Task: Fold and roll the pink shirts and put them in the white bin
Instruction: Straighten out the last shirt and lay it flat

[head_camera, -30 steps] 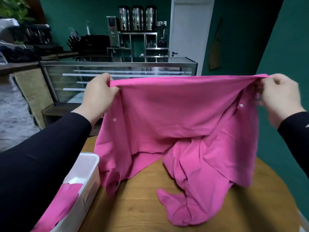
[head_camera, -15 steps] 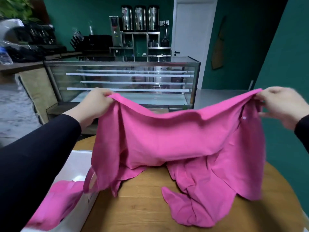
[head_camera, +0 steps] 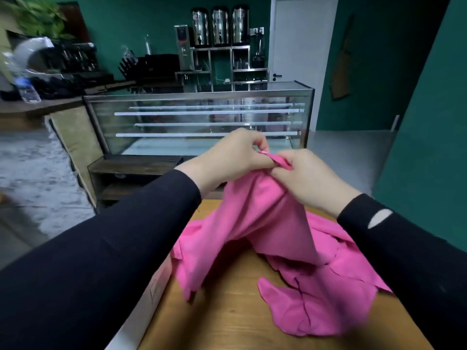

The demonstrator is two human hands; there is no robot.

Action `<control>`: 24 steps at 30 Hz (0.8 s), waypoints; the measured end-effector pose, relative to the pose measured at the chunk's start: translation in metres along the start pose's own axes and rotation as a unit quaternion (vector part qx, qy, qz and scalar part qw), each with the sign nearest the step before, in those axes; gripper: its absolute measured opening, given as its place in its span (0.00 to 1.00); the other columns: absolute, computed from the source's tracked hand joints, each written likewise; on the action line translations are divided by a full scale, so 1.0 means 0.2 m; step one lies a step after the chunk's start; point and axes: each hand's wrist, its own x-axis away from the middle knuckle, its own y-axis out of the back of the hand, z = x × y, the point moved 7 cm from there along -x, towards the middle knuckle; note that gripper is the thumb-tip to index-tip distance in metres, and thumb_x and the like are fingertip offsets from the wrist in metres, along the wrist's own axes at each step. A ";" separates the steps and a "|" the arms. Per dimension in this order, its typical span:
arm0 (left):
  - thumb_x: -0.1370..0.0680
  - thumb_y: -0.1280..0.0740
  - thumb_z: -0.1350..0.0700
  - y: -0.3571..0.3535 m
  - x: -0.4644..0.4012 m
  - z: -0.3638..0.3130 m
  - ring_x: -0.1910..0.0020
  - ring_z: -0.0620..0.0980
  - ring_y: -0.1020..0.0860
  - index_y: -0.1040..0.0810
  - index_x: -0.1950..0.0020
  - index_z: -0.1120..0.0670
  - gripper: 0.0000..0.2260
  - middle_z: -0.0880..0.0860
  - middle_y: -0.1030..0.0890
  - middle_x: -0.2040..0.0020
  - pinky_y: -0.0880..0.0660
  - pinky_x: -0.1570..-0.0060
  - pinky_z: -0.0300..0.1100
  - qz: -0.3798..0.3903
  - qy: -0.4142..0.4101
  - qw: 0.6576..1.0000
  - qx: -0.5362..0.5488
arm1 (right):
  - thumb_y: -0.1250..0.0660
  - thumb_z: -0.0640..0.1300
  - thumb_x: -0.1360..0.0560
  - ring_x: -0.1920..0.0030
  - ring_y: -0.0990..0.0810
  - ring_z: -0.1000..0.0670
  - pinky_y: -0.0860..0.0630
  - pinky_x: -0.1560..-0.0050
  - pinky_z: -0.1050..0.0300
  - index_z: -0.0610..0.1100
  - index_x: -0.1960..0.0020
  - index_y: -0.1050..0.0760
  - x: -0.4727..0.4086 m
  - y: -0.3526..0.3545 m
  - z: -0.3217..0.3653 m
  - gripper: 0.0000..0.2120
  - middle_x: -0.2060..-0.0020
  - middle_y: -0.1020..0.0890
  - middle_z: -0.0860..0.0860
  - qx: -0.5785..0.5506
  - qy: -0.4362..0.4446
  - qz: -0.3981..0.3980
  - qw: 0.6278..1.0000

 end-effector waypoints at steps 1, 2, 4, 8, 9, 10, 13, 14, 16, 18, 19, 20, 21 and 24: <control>0.28 0.23 0.50 -0.03 0.04 0.04 0.69 0.42 0.27 0.18 0.57 0.56 0.11 0.50 0.18 0.65 0.32 0.68 0.38 0.034 0.017 0.998 0.043 | 0.36 0.41 0.21 0.69 0.29 0.55 0.35 0.69 0.61 0.44 0.65 0.28 0.01 0.02 -0.03 0.13 0.71 0.26 0.52 -0.006 -0.013 -0.014 1.000; 0.28 0.23 0.51 -0.06 0.08 0.09 0.68 0.41 0.24 0.18 0.57 0.56 0.10 0.49 0.17 0.64 0.29 0.66 0.37 0.074 0.043 0.994 0.071 | 0.38 0.41 0.20 0.67 0.29 0.52 0.35 0.68 0.60 0.41 0.64 0.26 0.01 0.07 -0.08 0.14 0.70 0.25 0.47 -0.015 -0.030 -0.043 0.999; 0.27 0.23 0.50 -0.14 0.19 0.22 0.70 0.40 0.24 0.19 0.62 0.55 0.11 0.44 0.18 0.68 0.29 0.66 0.37 0.138 0.094 0.985 0.036 | 0.40 0.42 0.19 0.63 0.27 0.45 0.33 0.63 0.52 0.35 0.60 0.25 0.04 0.19 -0.19 0.15 0.66 0.22 0.40 -0.027 -0.073 -0.105 0.991; 0.24 0.26 0.47 -0.12 0.27 0.43 0.70 0.50 0.26 0.22 0.62 0.57 0.16 0.51 0.22 0.68 0.31 0.67 0.45 0.074 0.116 0.990 0.015 | 0.42 0.46 0.22 0.63 0.28 0.47 0.33 0.61 0.52 0.35 0.58 0.24 0.11 0.40 -0.40 0.16 0.60 0.19 0.36 -0.068 -0.161 -0.174 0.969; 0.24 0.27 0.48 -0.08 0.27 0.43 0.70 0.49 0.28 0.23 0.62 0.58 0.15 0.51 0.25 0.69 0.33 0.67 0.45 0.036 0.111 0.992 0.054 | 0.41 0.45 0.22 0.63 0.30 0.47 0.35 0.62 0.52 0.34 0.58 0.23 0.14 0.44 -0.44 0.16 0.62 0.21 0.35 -0.057 -0.176 -0.169 0.968; 0.23 0.27 0.50 -0.03 0.27 0.41 0.71 0.47 0.31 0.25 0.63 0.57 0.15 0.49 0.28 0.70 0.36 0.69 0.43 -0.005 0.113 0.989 0.094 | 0.40 0.45 0.21 0.65 0.31 0.47 0.37 0.63 0.53 0.31 0.57 0.24 0.15 0.46 -0.47 0.16 0.65 0.23 0.35 -0.025 -0.186 -0.150 0.971; 0.24 0.26 0.53 0.06 0.23 0.30 0.73 0.43 0.32 0.24 0.66 0.51 0.12 0.43 0.30 0.74 0.34 0.71 0.36 -0.061 0.106 0.976 0.178 | 0.32 0.44 0.23 0.63 0.24 0.47 0.30 0.62 0.54 0.39 0.54 0.23 0.16 0.46 -0.47 0.08 0.63 0.20 0.48 0.132 -0.166 -0.033 0.977; 0.25 0.25 0.53 0.06 0.21 0.25 0.73 0.42 0.31 0.24 0.66 0.50 0.12 0.42 0.29 0.74 0.33 0.70 0.37 -0.053 0.092 0.980 0.171 | 0.28 0.47 0.25 0.55 0.21 0.49 0.25 0.54 0.53 0.46 0.48 0.22 0.17 0.43 -0.41 0.09 0.55 0.18 0.51 0.151 -0.135 -0.005 0.979; 0.26 0.24 0.54 0.03 0.18 0.11 0.71 0.41 0.29 0.22 0.64 0.48 0.09 0.42 0.25 0.72 0.33 0.69 0.37 -0.017 0.052 0.987 0.148 | 0.24 0.55 0.30 0.40 0.24 0.57 0.28 0.37 0.56 0.55 0.32 0.29 0.17 0.35 -0.23 0.29 0.40 0.22 0.58 0.113 -0.034 0.040 0.992; 0.26 0.24 0.57 -0.02 0.16 0.00 0.67 0.41 0.26 0.19 0.58 0.48 0.06 0.45 0.21 0.66 0.31 0.67 0.37 0.021 0.017 0.986 0.165 | 0.24 0.59 0.31 0.36 0.27 0.64 0.33 0.35 0.63 0.61 0.27 0.36 0.18 0.25 -0.06 0.37 0.36 0.25 0.64 0.053 0.024 0.083 0.995; 0.26 0.25 0.60 -0.05 0.16 -0.05 0.63 0.42 0.24 0.19 0.55 0.49 0.06 0.49 0.19 0.62 0.29 0.63 0.38 0.039 -0.002 0.983 0.182 | 0.24 0.58 0.30 0.37 0.26 0.64 0.31 0.37 0.65 0.63 0.27 0.36 0.18 0.20 0.00 0.36 0.37 0.24 0.65 0.033 0.038 0.097 0.994; 0.26 0.26 0.63 -0.08 0.17 -0.08 0.59 0.43 0.24 0.20 0.52 0.51 0.09 0.52 0.18 0.58 0.28 0.58 0.39 0.056 -0.018 0.978 0.202 | 0.24 0.56 0.29 0.41 0.23 0.64 0.29 0.40 0.64 0.63 0.29 0.34 0.17 0.17 0.02 0.32 0.40 0.21 0.64 0.017 0.050 0.098 0.994; 0.27 0.27 0.66 -0.09 0.18 -0.10 0.56 0.44 0.24 0.21 0.48 0.52 0.12 0.55 0.18 0.55 0.28 0.54 0.40 0.069 -0.031 0.970 0.232 | 0.25 0.54 0.27 0.45 0.21 0.62 0.27 0.44 0.63 0.61 0.32 0.31 0.16 0.14 0.03 0.27 0.45 0.18 0.62 0.002 0.060 0.096 0.994; 0.26 0.28 0.66 -0.10 0.20 -0.06 0.54 0.49 0.23 0.26 0.39 0.49 0.20 0.62 0.20 0.49 0.26 0.54 0.45 0.057 -0.013 0.947 0.315 | 0.28 0.50 0.23 0.49 0.19 0.62 0.25 0.46 0.59 0.58 0.36 0.25 0.17 0.12 0.02 0.17 0.48 0.17 0.61 -0.052 0.069 0.066 0.994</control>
